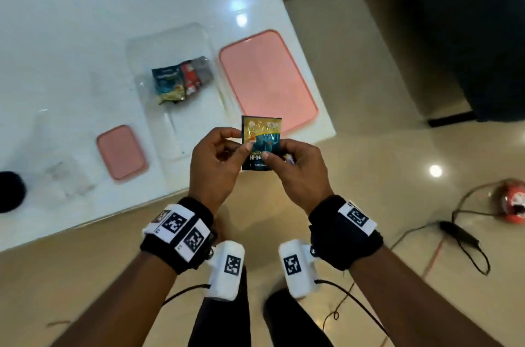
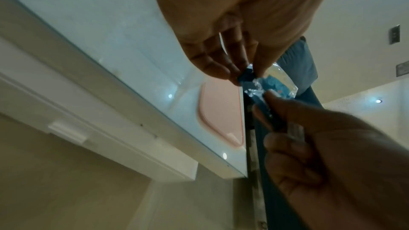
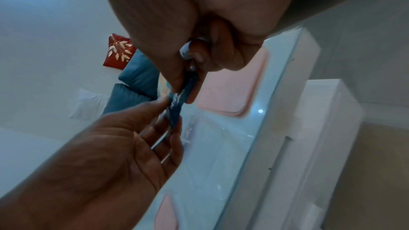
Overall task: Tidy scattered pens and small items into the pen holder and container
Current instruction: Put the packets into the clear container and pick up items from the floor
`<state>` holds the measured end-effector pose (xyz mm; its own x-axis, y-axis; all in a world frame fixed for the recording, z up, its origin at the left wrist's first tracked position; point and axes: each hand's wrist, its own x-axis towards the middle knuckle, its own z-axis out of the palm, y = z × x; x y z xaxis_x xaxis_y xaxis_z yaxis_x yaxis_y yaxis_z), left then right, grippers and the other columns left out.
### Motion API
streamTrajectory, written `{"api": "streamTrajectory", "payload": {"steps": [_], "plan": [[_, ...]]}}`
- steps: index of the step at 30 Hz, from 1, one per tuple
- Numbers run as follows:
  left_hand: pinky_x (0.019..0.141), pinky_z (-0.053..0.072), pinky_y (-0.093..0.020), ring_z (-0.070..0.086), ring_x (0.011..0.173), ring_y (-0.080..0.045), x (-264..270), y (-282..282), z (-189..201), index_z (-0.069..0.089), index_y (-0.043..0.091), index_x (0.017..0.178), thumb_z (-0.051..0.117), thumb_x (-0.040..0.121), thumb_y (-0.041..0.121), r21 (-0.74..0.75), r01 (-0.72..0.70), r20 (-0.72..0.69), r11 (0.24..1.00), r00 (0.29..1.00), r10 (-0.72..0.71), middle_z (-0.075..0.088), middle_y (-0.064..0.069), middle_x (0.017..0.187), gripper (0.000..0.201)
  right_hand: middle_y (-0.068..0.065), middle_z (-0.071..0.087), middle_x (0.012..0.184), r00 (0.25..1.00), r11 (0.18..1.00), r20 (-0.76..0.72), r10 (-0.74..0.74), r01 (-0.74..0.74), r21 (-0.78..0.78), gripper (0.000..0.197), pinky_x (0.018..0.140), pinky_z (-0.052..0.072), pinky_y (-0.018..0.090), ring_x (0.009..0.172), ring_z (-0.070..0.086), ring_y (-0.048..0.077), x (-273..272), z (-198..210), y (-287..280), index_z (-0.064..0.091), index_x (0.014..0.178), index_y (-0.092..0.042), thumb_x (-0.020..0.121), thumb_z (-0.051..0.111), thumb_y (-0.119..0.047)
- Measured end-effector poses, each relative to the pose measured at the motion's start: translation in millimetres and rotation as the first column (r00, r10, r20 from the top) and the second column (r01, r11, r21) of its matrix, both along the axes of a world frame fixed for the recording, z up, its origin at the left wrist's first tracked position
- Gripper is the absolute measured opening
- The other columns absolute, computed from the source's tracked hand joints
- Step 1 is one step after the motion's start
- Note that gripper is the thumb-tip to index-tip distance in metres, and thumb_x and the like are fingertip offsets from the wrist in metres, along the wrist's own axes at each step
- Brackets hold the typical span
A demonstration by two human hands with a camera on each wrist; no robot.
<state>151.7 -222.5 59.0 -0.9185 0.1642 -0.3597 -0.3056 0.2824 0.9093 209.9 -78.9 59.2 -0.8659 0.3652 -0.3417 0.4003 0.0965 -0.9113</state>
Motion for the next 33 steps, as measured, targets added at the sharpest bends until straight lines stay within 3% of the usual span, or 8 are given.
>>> {"api": "streamTrajectory", "payload": {"steps": [6, 12, 17, 20, 23, 27, 29, 33], "plan": [[0.050, 0.052, -0.028, 0.063, 0.073, -0.021, -51.2, -85.7, -7.7, 0.059, 0.023, 0.104, 0.062, 0.088, 0.011, -0.109, -0.268, -0.097, 0.957, 0.961, 0.258, 0.064, 0.000, 0.085, 0.021, -0.005, 0.075, 0.090, 0.989, 0.976, 0.009, 0.147, -0.146, 0.162, 0.022, 0.077, 0.055, 0.028, 0.079, 0.067, 0.012, -94.1, 0.8, -53.3, 0.073, 0.106, -0.020, 0.085, 0.068, -0.021], [0.056, 0.042, -0.012, 0.049, 0.055, -0.005, -89.6, -113.9, 1.2, 0.064, 0.018, 0.100, 0.068, 0.085, 0.012, -0.189, -0.318, -0.147, 0.929, 0.945, 0.293, 0.061, 0.003, 0.080, 0.017, -0.004, 0.070, 0.094, 0.942, 0.879, 0.174, 0.287, -0.331, 0.343, 0.031, 0.071, 0.044, 0.021, 0.079, 0.060, 0.012, -172.1, -3.5, -99.9, 0.067, 0.119, -0.027, 0.088, 0.064, -0.030], [0.069, 0.031, 0.004, 0.055, 0.079, -0.012, -116.8, -125.2, 5.0, 0.063, 0.018, 0.110, 0.070, 0.084, 0.014, -0.302, -0.309, -0.168, 0.902, 0.949, 0.268, 0.058, -0.001, 0.106, 0.027, -0.002, 0.069, 0.106, 0.921, 0.868, 0.273, 0.278, -0.362, 0.338, 0.027, 0.074, 0.044, 0.026, 0.093, 0.064, 0.020, -205.1, -19.5, -132.4, 0.061, 0.116, -0.022, 0.092, 0.058, -0.033], [0.072, 0.037, -0.006, 0.056, 0.092, -0.013, -130.4, -130.5, 0.4, 0.058, 0.023, 0.118, 0.069, 0.084, 0.019, -0.353, -0.205, -0.135, 0.913, 0.977, 0.167, 0.054, 0.001, 0.112, 0.036, -0.003, 0.065, 0.118, 0.908, 0.895, 0.343, 0.239, -0.343, 0.285, 0.038, 0.083, 0.043, 0.027, 0.103, 0.062, 0.020, -208.8, -23.4, -136.8, 0.053, 0.130, -0.026, 0.094, 0.055, -0.038], [0.073, 0.044, -0.022, 0.058, 0.085, -0.012, -139.8, -135.5, -7.6, 0.053, 0.025, 0.124, 0.066, 0.087, 0.021, -0.347, -0.132, -0.040, 0.928, 0.991, 0.127, 0.056, 0.001, 0.111, 0.039, -0.009, 0.059, 0.102, 0.924, 0.927, 0.349, 0.156, -0.260, 0.271, 0.038, 0.083, 0.041, 0.024, 0.095, 0.056, 0.014, -204.7, -22.1, -133.3, 0.050, 0.133, -0.025, 0.096, 0.055, -0.029], [0.067, 0.047, -0.026, 0.058, 0.069, -0.006, -143.9, -137.9, -16.1, 0.049, 0.025, 0.126, 0.063, 0.090, 0.024, -0.336, -0.076, 0.005, 0.939, 0.997, 0.082, 0.060, 0.007, 0.094, 0.038, -0.009, 0.063, 0.082, 0.877, 0.901, 0.436, 0.202, -0.340, 0.268, 0.014, 0.069, 0.041, 0.024, 0.078, 0.059, 0.011, -195.8, -31.5, -129.2, 0.065, 0.102, -0.025, 0.089, 0.060, -0.026], [0.067, 0.050, -0.027, 0.058, 0.068, -0.005, -144.0, -137.6, -18.7, 0.050, 0.025, 0.125, 0.061, 0.092, 0.025, -0.325, -0.052, 0.032, 0.944, 0.997, 0.066, 0.057, 0.015, 0.085, 0.034, -0.004, 0.069, 0.100, 0.815, 0.853, 0.498, 0.298, -0.461, 0.243, 0.016, 0.079, 0.045, 0.025, 0.091, 0.063, 0.014, -191.4, -34.8, -132.1, 0.070, 0.100, -0.026, 0.089, 0.058, -0.024], [0.070, 0.057, -0.037, 0.060, 0.069, -0.012, -142.2, -140.2, -20.5, 0.055, 0.027, 0.117, 0.061, 0.092, 0.027, -0.259, -0.056, 0.107, 0.964, 0.990, 0.086, 0.058, 0.013, 0.083, 0.025, 0.004, 0.064, 0.122, 0.774, 0.759, 0.506, 0.380, -0.574, 0.308, 0.042, 0.093, 0.045, 0.031, 0.109, 0.060, 0.023, -187.6, -35.7, -143.6, 0.053, 0.135, -0.028, 0.094, 0.049, -0.017]]}}
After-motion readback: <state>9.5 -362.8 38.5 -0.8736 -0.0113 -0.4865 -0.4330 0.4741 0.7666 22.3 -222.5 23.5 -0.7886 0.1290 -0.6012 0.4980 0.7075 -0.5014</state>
